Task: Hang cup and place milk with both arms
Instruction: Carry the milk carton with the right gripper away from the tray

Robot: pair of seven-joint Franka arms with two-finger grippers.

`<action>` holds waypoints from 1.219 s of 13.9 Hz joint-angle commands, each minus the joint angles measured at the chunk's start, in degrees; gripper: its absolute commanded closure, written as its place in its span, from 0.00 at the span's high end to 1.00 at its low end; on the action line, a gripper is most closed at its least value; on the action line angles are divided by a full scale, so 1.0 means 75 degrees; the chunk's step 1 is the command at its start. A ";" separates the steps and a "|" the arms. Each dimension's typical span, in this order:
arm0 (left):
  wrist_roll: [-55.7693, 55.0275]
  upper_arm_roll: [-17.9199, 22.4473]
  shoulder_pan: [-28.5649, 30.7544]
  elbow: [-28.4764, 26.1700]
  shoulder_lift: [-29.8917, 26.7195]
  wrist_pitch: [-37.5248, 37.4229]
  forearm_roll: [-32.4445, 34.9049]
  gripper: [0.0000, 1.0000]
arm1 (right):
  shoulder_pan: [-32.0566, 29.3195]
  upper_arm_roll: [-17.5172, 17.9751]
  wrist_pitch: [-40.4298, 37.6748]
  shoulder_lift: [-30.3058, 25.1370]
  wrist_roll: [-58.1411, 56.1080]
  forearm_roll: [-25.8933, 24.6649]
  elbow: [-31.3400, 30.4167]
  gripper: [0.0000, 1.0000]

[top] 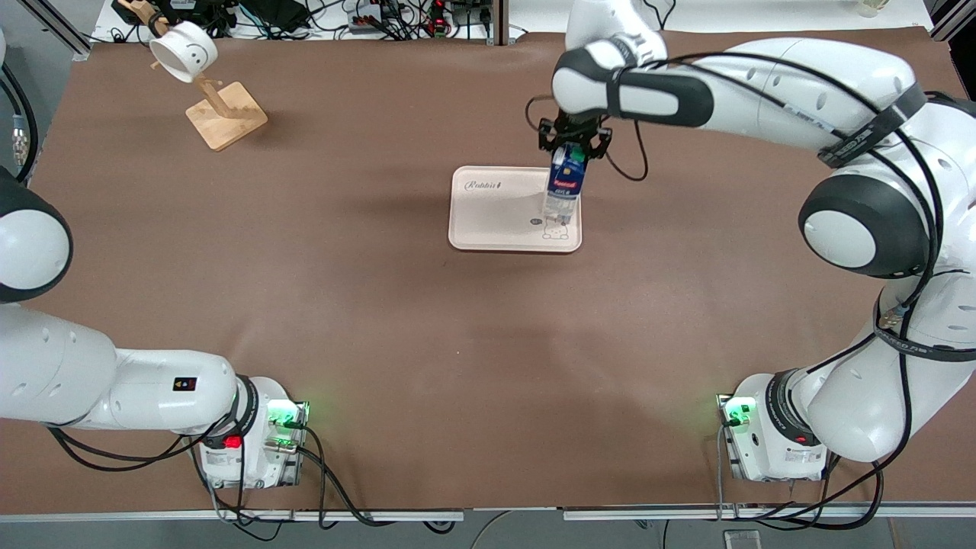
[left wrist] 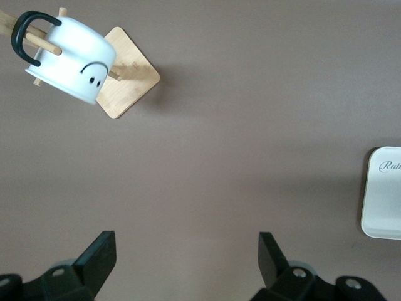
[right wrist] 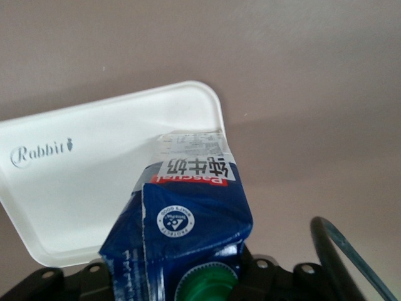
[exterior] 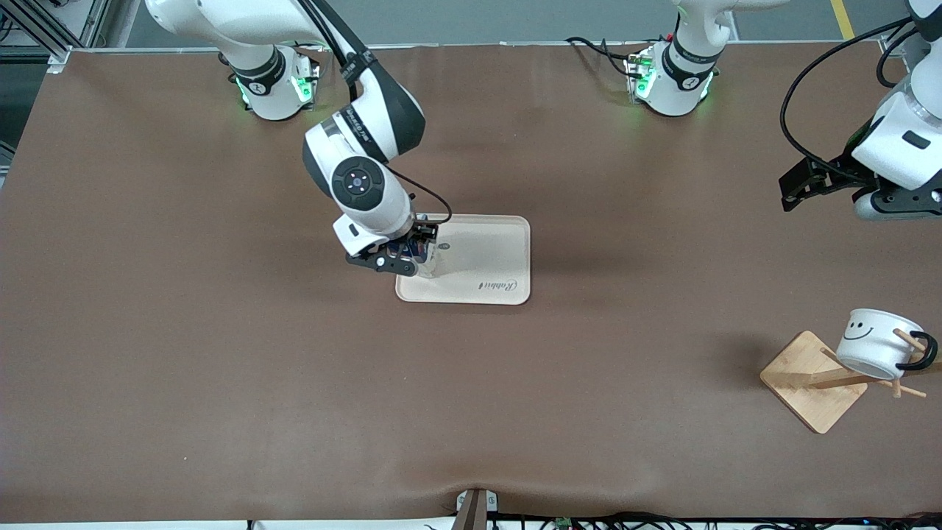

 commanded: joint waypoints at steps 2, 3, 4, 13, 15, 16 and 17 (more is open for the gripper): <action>0.0141 0.0027 -0.0039 -0.0008 -0.0026 -0.0008 -0.0121 1.00 | -0.0754 0.0087 -0.1309 -0.0053 -0.0108 0.0571 0.1153 0.00; 0.0130 0.0027 -0.0039 -0.0008 -0.0038 -0.0008 -0.0121 1.00 | -0.0987 0.0086 -0.1685 -0.0053 -0.0108 0.0736 0.1540 0.00; 0.0130 -0.0078 -0.0039 0.0016 -0.0073 -0.0008 -0.0121 1.00 | -0.1245 0.0086 -0.2013 -0.0053 -0.0155 0.0749 0.1868 0.00; 0.0071 -0.0161 0.0031 0.0051 -0.0050 -0.0019 -0.0133 1.00 | -0.4585 -0.0124 -0.2651 -0.0287 -0.5391 -0.0796 0.1276 0.00; 0.0024 -0.0149 0.0031 0.0063 -0.0050 -0.0078 -0.0133 1.00 | -0.5065 -0.0113 -0.1811 -0.0683 -0.5673 -0.1135 0.0319 0.00; 0.0024 -0.0149 0.0043 0.0074 -0.0050 -0.0078 -0.0133 1.00 | -0.5277 -0.0113 -0.1121 -0.0987 -0.5941 -0.1160 -0.0406 0.00; 0.0013 -0.0149 0.0043 0.0075 -0.0050 -0.0078 -0.0133 1.00 | -0.5418 -0.0113 -0.0534 -0.1269 -0.6153 -0.1161 -0.1121 0.00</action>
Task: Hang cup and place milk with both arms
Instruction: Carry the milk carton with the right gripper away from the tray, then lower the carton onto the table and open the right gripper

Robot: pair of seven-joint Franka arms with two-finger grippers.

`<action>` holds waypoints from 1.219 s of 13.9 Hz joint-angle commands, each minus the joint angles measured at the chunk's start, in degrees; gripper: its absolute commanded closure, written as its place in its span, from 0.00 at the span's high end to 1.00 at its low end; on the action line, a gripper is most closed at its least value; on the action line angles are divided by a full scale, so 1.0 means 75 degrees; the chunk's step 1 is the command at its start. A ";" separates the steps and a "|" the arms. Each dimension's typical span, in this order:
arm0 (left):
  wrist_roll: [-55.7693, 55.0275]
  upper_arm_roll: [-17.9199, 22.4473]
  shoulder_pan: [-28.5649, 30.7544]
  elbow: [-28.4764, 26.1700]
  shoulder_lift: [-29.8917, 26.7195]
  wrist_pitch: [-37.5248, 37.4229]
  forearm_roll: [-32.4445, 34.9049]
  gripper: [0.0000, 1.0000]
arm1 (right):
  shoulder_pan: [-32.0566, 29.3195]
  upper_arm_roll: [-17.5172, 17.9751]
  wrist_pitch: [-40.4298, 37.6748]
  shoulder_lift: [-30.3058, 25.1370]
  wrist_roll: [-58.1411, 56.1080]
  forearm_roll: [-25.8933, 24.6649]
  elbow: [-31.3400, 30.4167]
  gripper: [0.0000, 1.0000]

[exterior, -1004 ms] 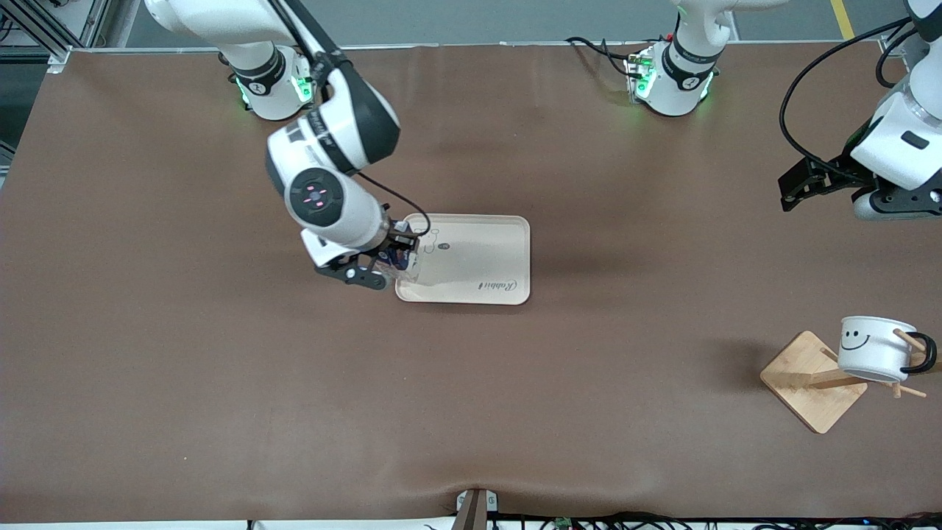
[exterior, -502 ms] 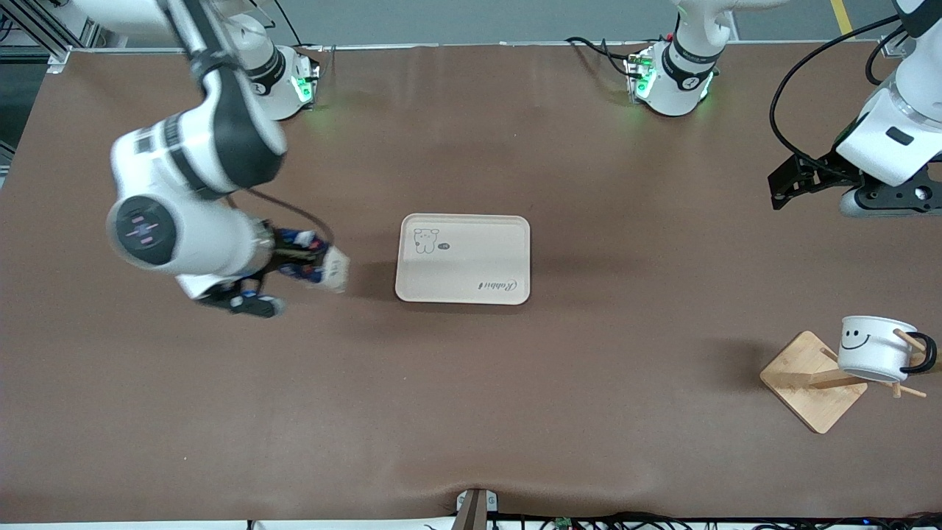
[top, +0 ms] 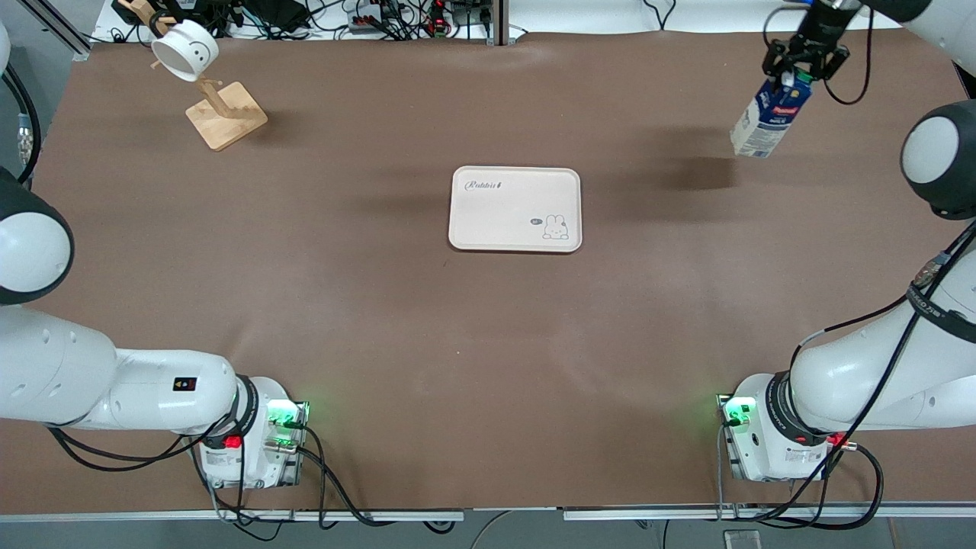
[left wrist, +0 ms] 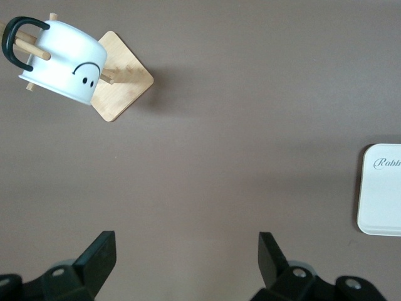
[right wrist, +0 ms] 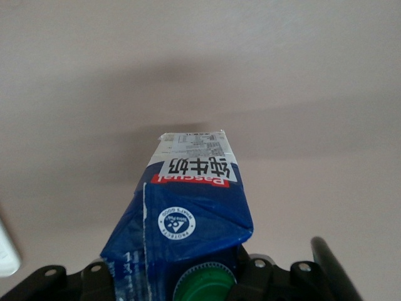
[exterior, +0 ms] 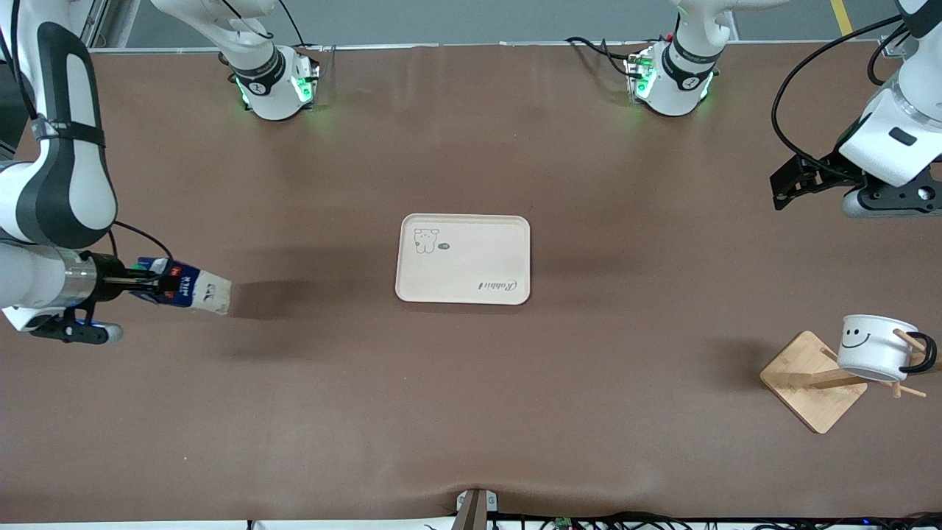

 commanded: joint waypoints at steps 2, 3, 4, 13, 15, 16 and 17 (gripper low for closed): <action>-0.0014 0.0009 0.0038 0.0024 -0.0046 -0.0083 -0.0132 1.00 | -0.0506 0.0188 0.1515 -0.1284 -0.0361 -0.0180 -0.2718 0.00; -0.0014 0.0009 0.0038 0.0024 -0.0046 -0.0095 -0.0132 1.00 | -0.0518 0.0188 0.1795 -0.1483 -0.0349 -0.0169 -0.3164 0.00; -0.0003 0.0009 0.0038 0.0024 -0.0046 -0.0095 -0.0132 1.00 | -0.0542 0.0177 0.2076 -0.1613 -0.0349 -0.0168 -0.3505 0.00; -0.0014 0.0009 0.0038 0.0024 0.0012 -0.0025 -0.0132 1.00 | -0.0601 0.0188 0.2044 -0.1497 -0.0256 -0.0086 -0.3556 1.00; -0.0014 0.0009 0.0038 0.0024 0.0024 -0.0013 -0.0132 1.00 | -0.0589 0.0188 0.2044 -0.1485 -0.0255 -0.0086 -0.3474 1.00; -0.0014 0.0009 0.0038 0.0024 0.0024 -0.0001 -0.0132 1.00 | -0.0577 0.0200 0.1998 -0.1474 -0.0255 -0.0086 -0.3381 1.00; -0.0026 0.0009 0.0026 0.0035 -0.0011 -0.0001 -0.0132 1.00 | -0.0577 0.0200 0.1904 -0.1462 -0.0255 -0.0086 -0.3240 1.00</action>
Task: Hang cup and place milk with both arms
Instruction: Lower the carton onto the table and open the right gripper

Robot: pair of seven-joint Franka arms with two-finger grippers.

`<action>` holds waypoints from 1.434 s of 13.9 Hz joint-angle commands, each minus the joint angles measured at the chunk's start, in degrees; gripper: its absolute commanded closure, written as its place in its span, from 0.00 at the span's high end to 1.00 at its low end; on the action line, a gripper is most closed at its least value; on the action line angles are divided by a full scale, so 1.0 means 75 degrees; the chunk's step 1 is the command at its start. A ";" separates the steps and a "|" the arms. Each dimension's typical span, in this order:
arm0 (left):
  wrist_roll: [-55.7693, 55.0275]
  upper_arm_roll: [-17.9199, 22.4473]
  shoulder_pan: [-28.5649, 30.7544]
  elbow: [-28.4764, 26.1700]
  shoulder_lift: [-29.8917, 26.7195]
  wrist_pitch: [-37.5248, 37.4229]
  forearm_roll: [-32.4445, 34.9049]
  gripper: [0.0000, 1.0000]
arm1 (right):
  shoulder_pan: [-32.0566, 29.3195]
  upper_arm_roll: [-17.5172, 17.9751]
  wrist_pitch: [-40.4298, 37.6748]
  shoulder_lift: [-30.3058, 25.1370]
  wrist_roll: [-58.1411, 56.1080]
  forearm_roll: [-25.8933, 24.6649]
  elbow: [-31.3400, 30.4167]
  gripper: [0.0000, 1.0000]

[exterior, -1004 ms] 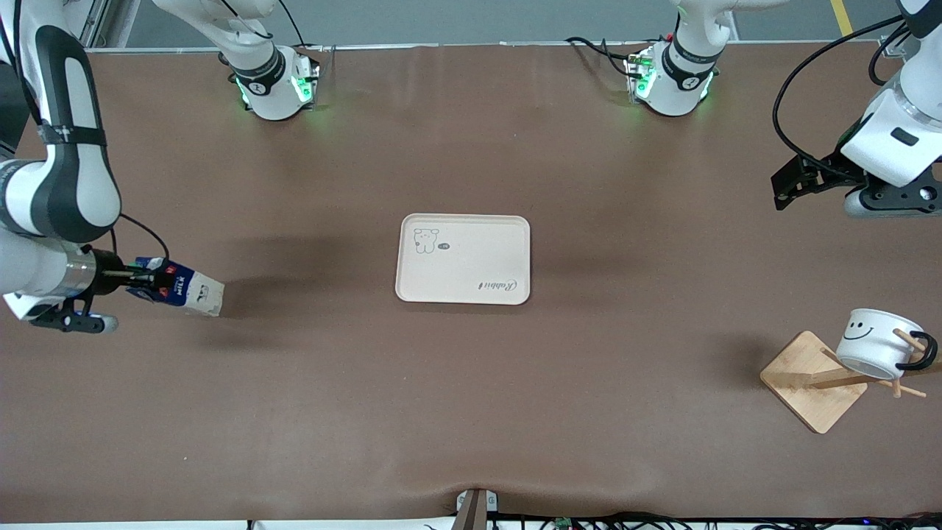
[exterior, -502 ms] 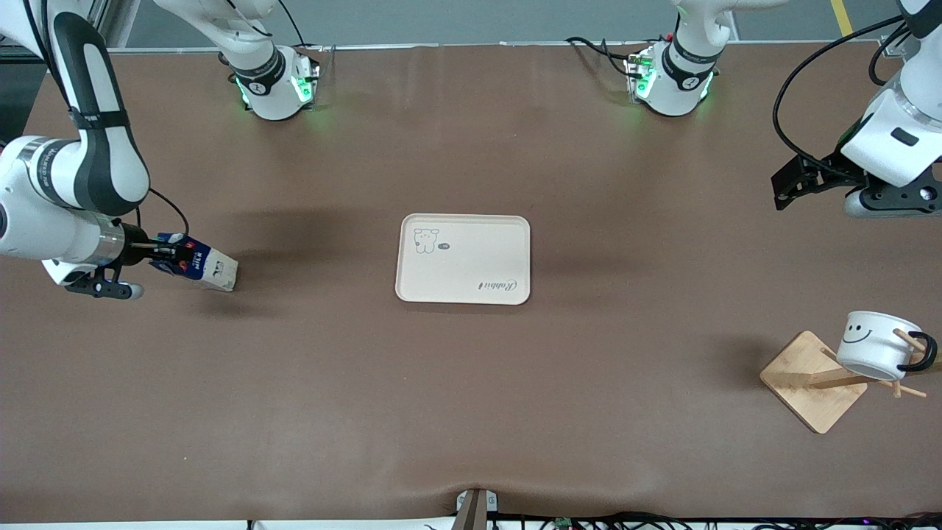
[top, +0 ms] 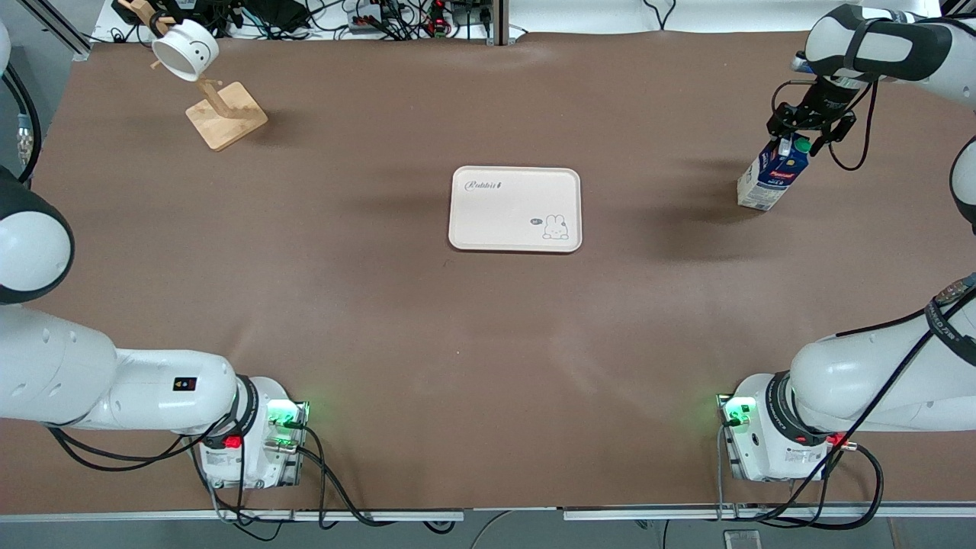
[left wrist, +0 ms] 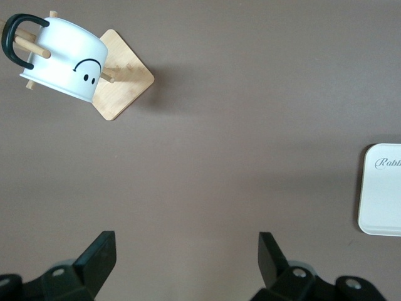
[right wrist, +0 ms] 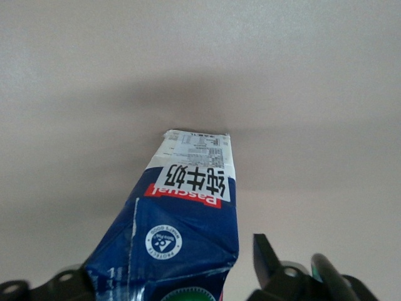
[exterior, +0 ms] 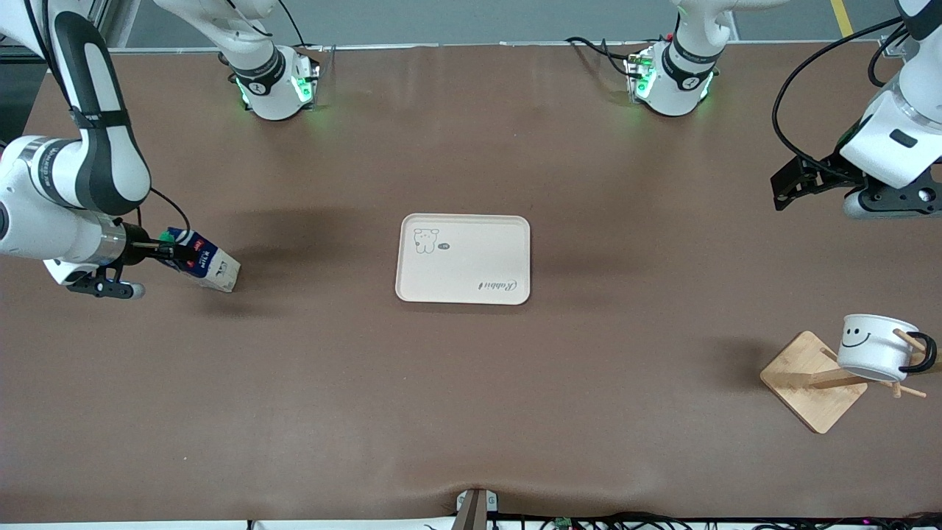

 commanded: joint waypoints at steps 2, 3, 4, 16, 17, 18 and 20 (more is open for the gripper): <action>-0.0010 -0.0011 0.0009 0.0071 0.0005 0.0033 -0.0144 1.00 | -0.0108 0.0155 -0.0371 -0.0149 0.0042 -0.0027 0.0331 1.00; -0.0009 -0.0011 -0.0014 0.0036 0.0052 0.0103 -0.0167 1.00 | -0.0061 0.0155 -0.0418 -0.0149 0.0019 -0.0027 0.0436 1.00; -0.0009 0.0001 -0.0014 0.0024 0.0087 0.0103 -0.0167 1.00 | 0.0032 0.0155 -0.0581 -0.0149 -0.0016 -0.0051 0.0704 1.00; -0.0033 -0.0011 0.0033 0.0024 0.0088 0.0092 -0.0179 1.00 | 0.0444 0.0132 -0.3688 0.0238 -0.0040 -0.0755 0.5453 1.00; -0.0079 0.0001 0.0021 0.0024 0.0076 0.0057 -0.0249 1.00 | 0.0211 0.0143 -0.3769 0.0168 -0.0121 -0.0603 0.5360 1.00; -0.0126 0.0001 0.0033 0.0013 0.0064 0.0033 -0.0389 1.00 | -0.0116 0.0155 -0.4037 -0.0030 -0.0493 -0.0323 0.5150 1.00; -0.0127 0.0001 0.0068 0.0013 0.0053 0.0033 -0.0413 1.00 | -0.0377 0.0132 -0.4180 -0.1046 -0.1467 -0.0063 0.4310 1.00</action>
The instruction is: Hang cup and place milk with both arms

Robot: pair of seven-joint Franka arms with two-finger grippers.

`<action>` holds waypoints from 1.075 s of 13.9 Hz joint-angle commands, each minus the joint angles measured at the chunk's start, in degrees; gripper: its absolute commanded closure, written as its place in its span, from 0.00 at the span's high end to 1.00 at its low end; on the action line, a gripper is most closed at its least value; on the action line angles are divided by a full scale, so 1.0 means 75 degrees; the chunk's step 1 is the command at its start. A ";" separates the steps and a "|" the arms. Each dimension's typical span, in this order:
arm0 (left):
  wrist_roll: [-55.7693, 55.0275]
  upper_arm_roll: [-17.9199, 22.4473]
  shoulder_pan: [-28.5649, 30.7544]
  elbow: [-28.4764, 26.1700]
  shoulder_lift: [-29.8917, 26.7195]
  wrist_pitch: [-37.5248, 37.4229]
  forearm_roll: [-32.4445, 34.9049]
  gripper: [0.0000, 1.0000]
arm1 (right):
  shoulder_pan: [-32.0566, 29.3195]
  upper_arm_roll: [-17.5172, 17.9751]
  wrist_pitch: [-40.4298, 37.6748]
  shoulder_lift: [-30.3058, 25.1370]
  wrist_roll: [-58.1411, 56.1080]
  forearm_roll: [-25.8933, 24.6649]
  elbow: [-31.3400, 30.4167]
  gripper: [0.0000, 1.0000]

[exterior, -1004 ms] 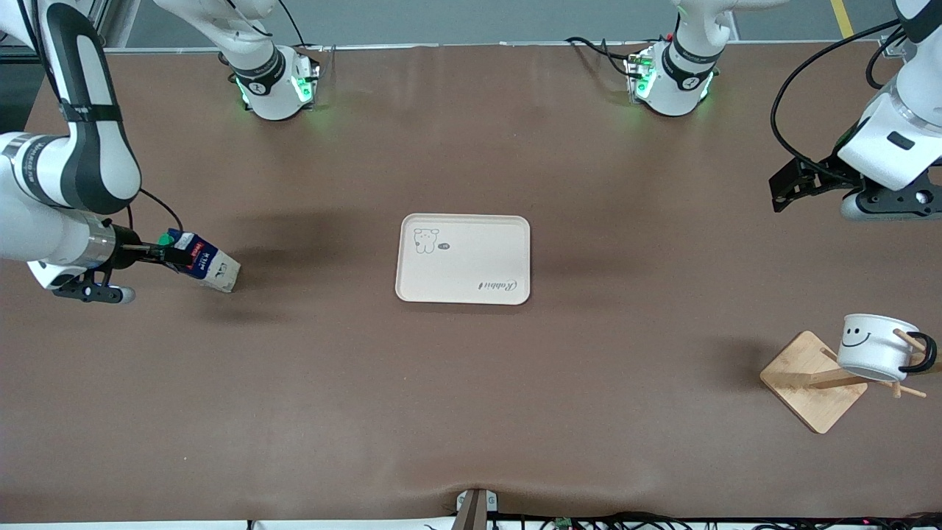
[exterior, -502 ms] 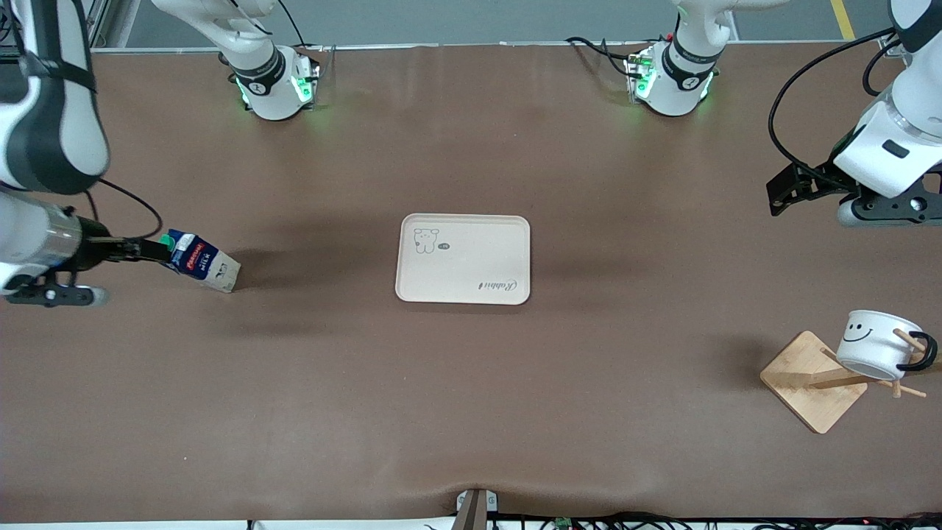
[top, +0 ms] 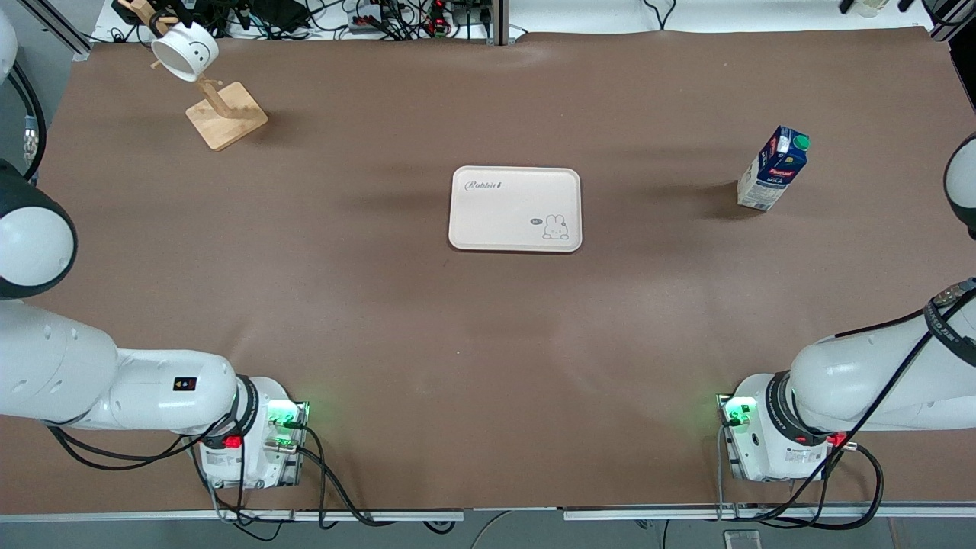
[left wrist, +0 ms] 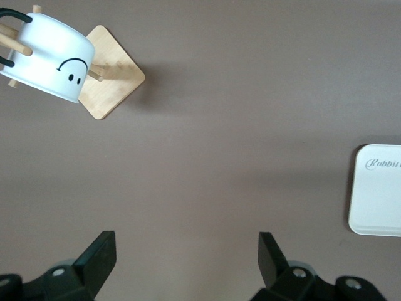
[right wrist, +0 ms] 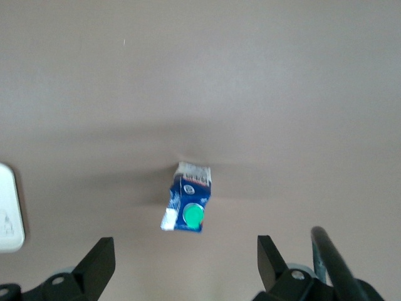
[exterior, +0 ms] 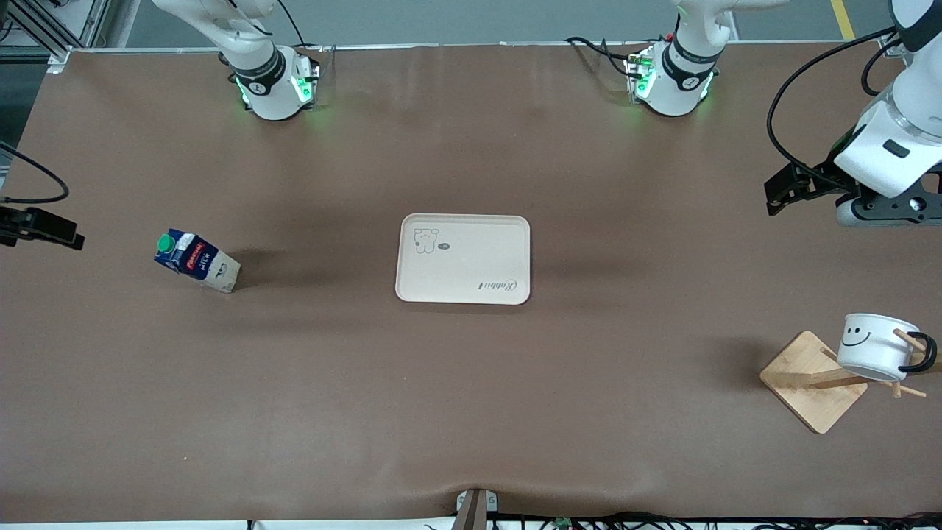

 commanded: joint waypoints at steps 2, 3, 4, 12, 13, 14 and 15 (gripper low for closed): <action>-0.0049 0.0000 0.0057 0.0015 -0.0101 -0.0091 -0.0154 1.00 | -0.0330 0.0077 0.0258 -0.2248 -0.0387 0.0300 -0.2124 1.00; -0.0049 0.0000 0.0057 -0.0008 -0.0125 -0.0127 -0.0166 1.00 | -0.0319 0.0077 0.0388 -0.2589 0.0172 0.0300 -0.2559 1.00; -0.0072 0.0000 0.0057 -0.0008 -0.0125 -0.0208 -0.0166 1.00 | -0.0319 0.0088 0.0331 -0.2720 0.0410 0.0300 -0.2668 1.00; -0.0049 -0.0024 -0.0002 0.0050 -0.0242 -0.0338 -0.0166 1.00 | 0.0127 0.0100 0.0565 -0.2383 0.1596 0.0382 -0.2342 1.00; -0.0014 -0.0012 -0.0002 0.0073 -0.0230 -0.0338 -0.0166 1.00 | 0.0138 0.0100 0.0553 -0.2208 0.1584 0.0417 -0.2201 1.00; 0.0032 -0.0012 0.0010 0.0085 -0.0230 -0.0338 -0.0166 1.00 | 0.0185 0.0100 0.0553 -0.2183 0.1573 0.0383 -0.2177 1.00; 0.0091 -0.0012 0.0045 0.0085 -0.0242 -0.0350 -0.0166 1.00 | 0.0220 0.0100 0.0541 -0.2183 0.1584 0.0371 -0.2153 1.00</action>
